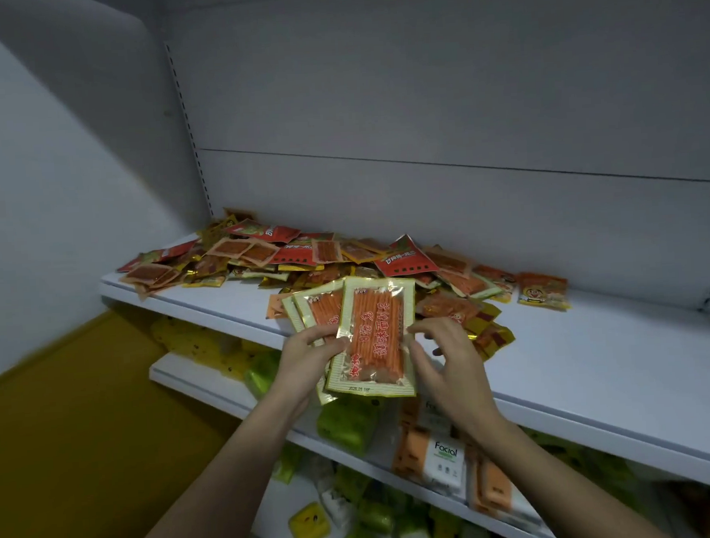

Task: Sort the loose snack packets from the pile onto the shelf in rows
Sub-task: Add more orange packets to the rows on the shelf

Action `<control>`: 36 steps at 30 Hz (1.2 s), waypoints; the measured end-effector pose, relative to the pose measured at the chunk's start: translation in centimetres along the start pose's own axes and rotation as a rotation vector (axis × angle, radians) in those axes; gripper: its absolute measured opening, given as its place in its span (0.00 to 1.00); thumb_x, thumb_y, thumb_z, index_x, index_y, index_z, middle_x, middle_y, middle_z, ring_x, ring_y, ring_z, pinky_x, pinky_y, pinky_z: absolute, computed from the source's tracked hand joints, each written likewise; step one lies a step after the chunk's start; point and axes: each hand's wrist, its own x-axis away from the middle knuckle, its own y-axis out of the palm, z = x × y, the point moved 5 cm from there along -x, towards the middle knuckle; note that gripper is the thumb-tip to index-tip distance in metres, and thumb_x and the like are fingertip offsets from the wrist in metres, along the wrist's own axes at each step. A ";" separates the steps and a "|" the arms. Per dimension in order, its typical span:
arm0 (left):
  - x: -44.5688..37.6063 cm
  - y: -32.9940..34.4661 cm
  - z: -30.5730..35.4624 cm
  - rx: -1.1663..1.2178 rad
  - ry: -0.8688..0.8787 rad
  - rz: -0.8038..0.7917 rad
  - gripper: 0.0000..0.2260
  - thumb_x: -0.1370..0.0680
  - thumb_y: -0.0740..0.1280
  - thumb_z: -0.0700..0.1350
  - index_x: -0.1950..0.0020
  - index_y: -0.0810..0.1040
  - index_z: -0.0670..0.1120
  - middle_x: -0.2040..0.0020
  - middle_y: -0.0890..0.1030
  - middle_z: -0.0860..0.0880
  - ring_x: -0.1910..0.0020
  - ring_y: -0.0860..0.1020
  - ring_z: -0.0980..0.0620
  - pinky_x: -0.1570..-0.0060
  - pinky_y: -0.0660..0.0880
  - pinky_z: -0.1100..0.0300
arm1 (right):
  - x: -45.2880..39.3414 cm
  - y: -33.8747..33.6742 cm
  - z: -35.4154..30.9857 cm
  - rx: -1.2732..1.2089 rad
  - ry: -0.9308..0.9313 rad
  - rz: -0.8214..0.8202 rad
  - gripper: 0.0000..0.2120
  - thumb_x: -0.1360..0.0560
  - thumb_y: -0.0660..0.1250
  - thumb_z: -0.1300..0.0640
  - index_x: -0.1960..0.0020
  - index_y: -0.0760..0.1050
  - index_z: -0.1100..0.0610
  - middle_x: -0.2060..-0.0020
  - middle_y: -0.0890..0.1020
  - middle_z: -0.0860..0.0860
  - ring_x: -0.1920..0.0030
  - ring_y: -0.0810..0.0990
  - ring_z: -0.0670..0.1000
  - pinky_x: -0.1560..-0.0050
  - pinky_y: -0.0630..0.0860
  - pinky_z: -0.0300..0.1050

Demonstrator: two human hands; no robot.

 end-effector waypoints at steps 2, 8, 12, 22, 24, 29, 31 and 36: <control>1.2 -0.2 0.1 0.001 0.030 -0.014 0.10 0.24 0.72 0.35 0.43 0.82 0.42 0.48 0.85 0.43 0.55 0.86 0.48 0.59 0.82 0.56 | -0.3 -0.2 0.5 -0.190 0.370 -0.042 0.13 0.21 0.66 0.48 0.38 0.72 0.49 0.46 0.76 0.44 0.49 0.77 0.43 0.56 0.74 0.39; 3.3 -0.1 0.6 -0.077 0.120 -0.132 0.08 0.21 0.69 0.37 0.44 0.80 0.47 0.46 0.84 0.47 0.53 0.86 0.49 0.58 0.82 0.56 | 0.7 0.8 -0.2 -0.503 0.713 -0.172 0.19 0.22 0.70 0.54 0.35 0.67 0.54 0.50 0.79 0.50 0.55 0.80 0.42 0.64 0.76 0.36; 2.9 0.2 1.1 -0.099 0.141 -0.251 0.10 0.18 0.66 0.40 0.38 0.77 0.50 0.42 0.82 0.47 0.49 0.85 0.49 0.56 0.83 0.54 | 0.7 0.0 -0.2 -0.480 0.698 -0.030 0.16 0.21 0.68 0.58 0.35 0.69 0.56 0.49 0.81 0.52 0.56 0.82 0.45 0.68 0.75 0.33; 2.9 5.0 0.1 -0.109 0.259 -0.440 0.25 0.20 0.69 0.40 0.29 0.68 0.62 0.28 0.67 0.61 0.29 0.65 0.59 0.35 0.70 0.61 | 4.2 -1.8 -0.7 -0.398 0.789 0.048 0.32 0.24 0.72 0.60 0.26 0.62 0.46 0.43 0.79 0.46 0.48 0.81 0.43 0.55 0.80 0.39; 4.1 6.6 0.1 -0.079 0.250 -0.468 0.28 0.20 0.70 0.40 0.26 0.65 0.63 0.25 0.65 0.60 0.29 0.63 0.60 0.36 0.68 0.62 | 5.4 -3.6 -0.7 -0.386 0.811 0.092 0.33 0.23 0.71 0.61 0.25 0.59 0.45 0.47 0.78 0.43 0.51 0.81 0.42 0.56 0.80 0.38; 7.9 11.4 0.3 -0.072 0.215 -0.548 0.30 0.20 0.70 0.44 0.23 0.62 0.64 0.21 0.63 0.57 0.23 0.61 0.53 0.28 0.63 0.54 | 8.2 -9.4 -0.5 -0.350 0.813 0.178 0.36 0.23 0.70 0.62 0.24 0.56 0.41 0.45 0.76 0.44 0.47 0.80 0.46 0.52 0.83 0.47; 10.0 13.7 0.8 -0.077 0.225 -0.570 0.31 0.19 0.69 0.43 0.21 0.59 0.61 0.25 0.63 0.61 0.27 0.62 0.58 0.34 0.63 0.60 | 9.6 -11.9 -0.3 -0.314 0.802 0.202 0.33 0.23 0.70 0.61 0.25 0.59 0.44 0.42 0.75 0.46 0.50 0.80 0.42 0.59 0.81 0.37; 15.9 20.7 0.5 -0.014 0.139 -0.599 0.42 0.21 0.71 0.41 0.18 0.46 0.59 0.29 0.67 0.58 0.32 0.71 0.54 0.28 0.68 0.48 | 14.2 -19.8 1.3 -0.295 0.845 0.247 0.35 0.24 0.72 0.58 0.23 0.58 0.51 0.36 0.74 0.48 0.52 0.80 0.43 0.59 0.82 0.42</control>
